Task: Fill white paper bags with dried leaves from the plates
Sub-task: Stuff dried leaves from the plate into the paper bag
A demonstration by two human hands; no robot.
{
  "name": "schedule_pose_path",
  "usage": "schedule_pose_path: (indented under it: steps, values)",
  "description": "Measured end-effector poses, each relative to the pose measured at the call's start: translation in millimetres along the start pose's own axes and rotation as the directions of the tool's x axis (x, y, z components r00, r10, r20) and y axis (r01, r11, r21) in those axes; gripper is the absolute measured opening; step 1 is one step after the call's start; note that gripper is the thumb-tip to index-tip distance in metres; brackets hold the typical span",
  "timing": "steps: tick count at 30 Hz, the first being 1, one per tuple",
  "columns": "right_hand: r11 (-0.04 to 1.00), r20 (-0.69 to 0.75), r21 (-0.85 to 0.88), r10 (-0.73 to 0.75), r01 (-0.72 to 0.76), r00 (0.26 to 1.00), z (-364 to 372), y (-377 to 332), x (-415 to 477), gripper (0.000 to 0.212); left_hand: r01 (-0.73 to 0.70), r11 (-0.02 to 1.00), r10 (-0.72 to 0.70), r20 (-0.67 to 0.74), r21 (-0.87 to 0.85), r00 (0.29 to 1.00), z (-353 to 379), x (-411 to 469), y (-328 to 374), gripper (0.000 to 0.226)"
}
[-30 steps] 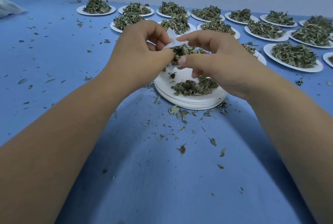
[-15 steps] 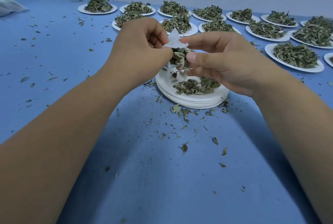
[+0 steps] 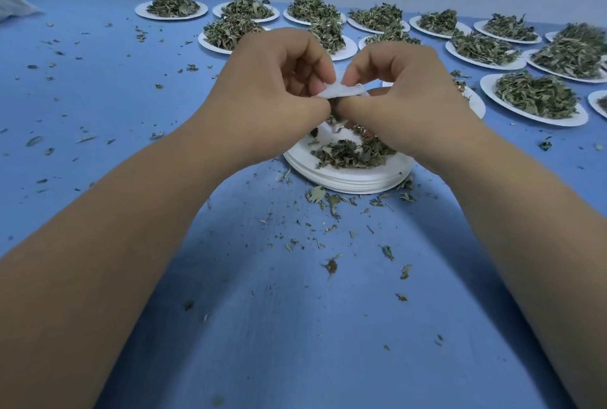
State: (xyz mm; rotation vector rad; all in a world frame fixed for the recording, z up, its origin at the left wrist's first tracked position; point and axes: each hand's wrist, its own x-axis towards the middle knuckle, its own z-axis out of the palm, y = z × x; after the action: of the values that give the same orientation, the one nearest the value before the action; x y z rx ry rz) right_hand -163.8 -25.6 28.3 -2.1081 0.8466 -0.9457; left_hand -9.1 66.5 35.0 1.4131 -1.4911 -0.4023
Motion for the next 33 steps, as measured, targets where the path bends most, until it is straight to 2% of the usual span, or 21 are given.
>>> schedule_pose_path:
  steps: [3, 7, 10, 14, 18, 21, 27, 30, 33]
  values:
    - [0.997, -0.070, -0.077, 0.008, -0.013, 0.998, 5.3, -1.8, 2.1, 0.017, -0.012, 0.998, 0.011, -0.015, -0.060, 1.000, 0.5, -1.1, 2.6, 0.025]
    - [0.985, -0.108, -0.170, 0.002, -0.020, 0.994, 10.9, -3.2, 3.7, 0.020, -0.047, 0.998, 0.048, 0.001, -0.050, 0.999, 4.1, -3.9, 5.6, 0.025]
    - [0.978, -0.142, -0.208, -0.022, -0.008, 0.990, 12.2, -4.6, 4.6, 0.026, -0.054, 0.997, 0.052, -0.041, -0.052, 0.998, 1.7, -2.7, 4.9, 0.023]
    - [0.996, -0.037, -0.093, 0.003, -0.006, 0.999, 11.3, -6.8, 0.1, 0.022, -0.018, 0.999, 0.025, -0.153, 0.045, 0.988, -1.4, 1.9, -2.0, 0.021]
    - [0.997, 0.075, 0.056, 0.058, -0.062, 0.996, 4.0, -5.7, -0.6, 0.019, 0.020, 0.999, -0.011, -0.213, 0.039, 0.977, -4.1, 4.2, -5.3, 0.019]
    - [0.999, 0.036, 0.002, 0.052, -0.052, 0.998, 3.8, -2.8, 1.3, 0.019, 0.035, 0.999, -0.035, -0.197, -0.002, 0.980, -4.4, 4.0, -3.5, 0.020]
    - [0.980, -0.049, -0.188, -0.075, 0.064, 0.996, 14.7, -1.7, 0.7, 0.017, -0.005, 1.000, 0.004, -0.051, -0.029, 0.999, 0.9, -1.9, 4.8, 0.024]
    - [0.982, -0.067, -0.177, -0.075, 0.062, 0.995, 14.7, -2.1, 0.4, 0.019, -0.006, 1.000, 0.007, -0.103, 0.006, 0.995, -1.1, -0.3, 1.8, 0.022]
    - [0.992, 0.000, -0.115, -0.045, 0.045, 0.999, 10.6, -2.7, -3.3, 0.029, 0.038, 0.997, -0.023, -0.203, 0.072, 0.979, -4.8, 4.2, -5.8, 0.019]
